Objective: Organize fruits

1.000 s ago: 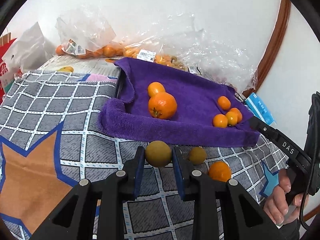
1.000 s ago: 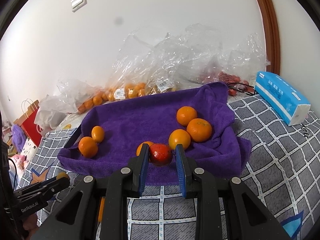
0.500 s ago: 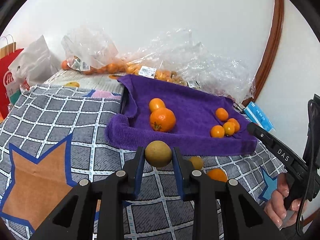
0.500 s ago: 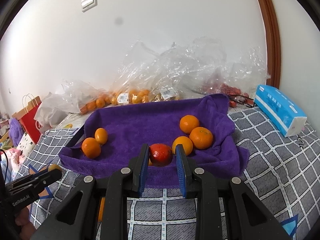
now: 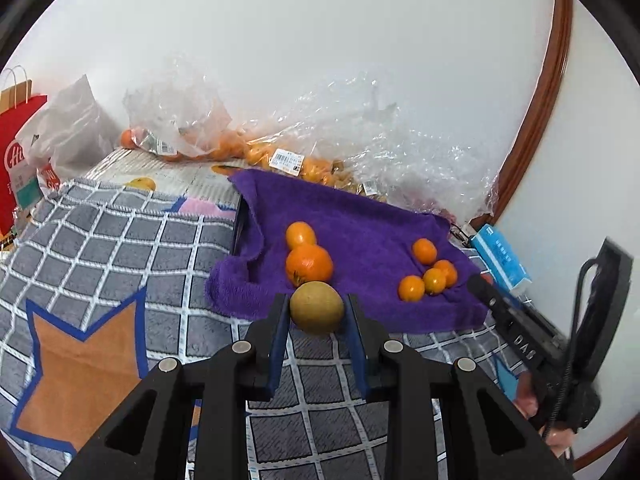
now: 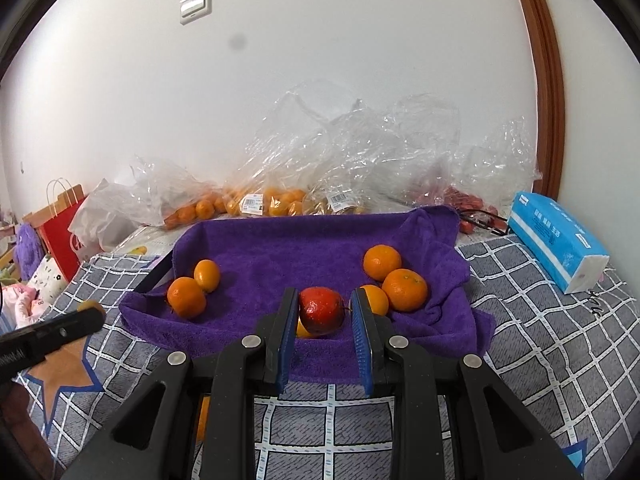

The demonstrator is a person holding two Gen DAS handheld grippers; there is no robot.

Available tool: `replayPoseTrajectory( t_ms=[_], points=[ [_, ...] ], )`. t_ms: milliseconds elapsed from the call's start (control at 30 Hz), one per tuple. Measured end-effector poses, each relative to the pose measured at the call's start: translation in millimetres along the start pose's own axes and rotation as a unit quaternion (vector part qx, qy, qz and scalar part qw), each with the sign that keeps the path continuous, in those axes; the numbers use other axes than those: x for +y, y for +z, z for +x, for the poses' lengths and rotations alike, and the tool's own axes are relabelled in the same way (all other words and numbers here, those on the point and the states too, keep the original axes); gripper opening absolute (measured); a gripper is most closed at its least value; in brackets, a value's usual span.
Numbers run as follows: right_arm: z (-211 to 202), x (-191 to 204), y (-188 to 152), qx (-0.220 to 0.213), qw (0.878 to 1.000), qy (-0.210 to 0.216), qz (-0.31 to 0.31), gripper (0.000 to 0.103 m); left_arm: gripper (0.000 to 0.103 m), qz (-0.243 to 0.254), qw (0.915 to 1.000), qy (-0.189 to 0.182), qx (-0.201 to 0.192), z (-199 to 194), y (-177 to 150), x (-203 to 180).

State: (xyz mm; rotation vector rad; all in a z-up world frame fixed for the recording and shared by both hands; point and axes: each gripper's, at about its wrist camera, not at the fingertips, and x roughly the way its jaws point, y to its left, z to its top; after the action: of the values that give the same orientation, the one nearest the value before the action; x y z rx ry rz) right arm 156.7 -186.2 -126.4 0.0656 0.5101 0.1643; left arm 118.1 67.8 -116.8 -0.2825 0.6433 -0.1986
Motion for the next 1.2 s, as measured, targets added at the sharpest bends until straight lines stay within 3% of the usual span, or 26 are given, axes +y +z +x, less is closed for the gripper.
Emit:
replayPoseTrajectory(
  t_ms=[167, 367, 433, 533, 733, 800, 900, 1033, 1200],
  points=[
    [4.4, -13.2, 11.5, 0.031, 0.997, 0.048, 0.042, 0.027, 0.026, 0.018, 0.9994, 0.011, -0.027, -11.3, 25.9, -4.9],
    [-2.4, -8.8, 39.7, 0.008, 0.999, 0.035, 0.021, 0.027, 0.026, 0.013, 0.9992, 0.009, -0.037, 6.9, 51.5, -7.1],
    [3.8, -11.3, 42.9, 0.021, 0.998, 0.049, 0.016, 0.027, 0.026, 0.004, 0.9996, 0.005, -0.029, 18.6, 55.9, -7.8],
    [8.9, -18.3, 33.6, 0.042, 0.999, 0.026, 0.015, 0.027, 0.026, -0.007, 0.9998, -0.007, -0.018, 32.9, 56.5, -8.4],
    [-13.5, -34.7, -18.8, 0.121, 0.991, 0.041, 0.048, 0.027, 0.026, -0.003, 0.9998, -0.018, 0.001, 50.4, 39.3, -7.5],
    [-25.5, -33.0, -30.3, 0.127, 0.99, 0.039, 0.042, 0.027, 0.026, -0.004, 0.9996, -0.027, 0.007, 52.7, 36.1, -6.9],
    [-32.1, -26.1, -41.7, 0.141, 0.987, 0.067, 0.039, 0.033, 0.026, -0.007, 0.9991, -0.04, 0.009, 56.0, 32.9, -5.0],
    [-23.7, -15.5, -49.8, 0.151, 0.987, 0.043, 0.02, 0.033, 0.026, -0.006, 0.9987, -0.049, 0.015, 56.3, 29.4, -4.3],
    [-9.4, -24.6, -55.9, 0.169, 0.985, 0.02, 0.041, 0.033, 0.026, -0.003, 0.9991, -0.041, 0.013, 54.9, 26.6, -1.0]
  ],
)
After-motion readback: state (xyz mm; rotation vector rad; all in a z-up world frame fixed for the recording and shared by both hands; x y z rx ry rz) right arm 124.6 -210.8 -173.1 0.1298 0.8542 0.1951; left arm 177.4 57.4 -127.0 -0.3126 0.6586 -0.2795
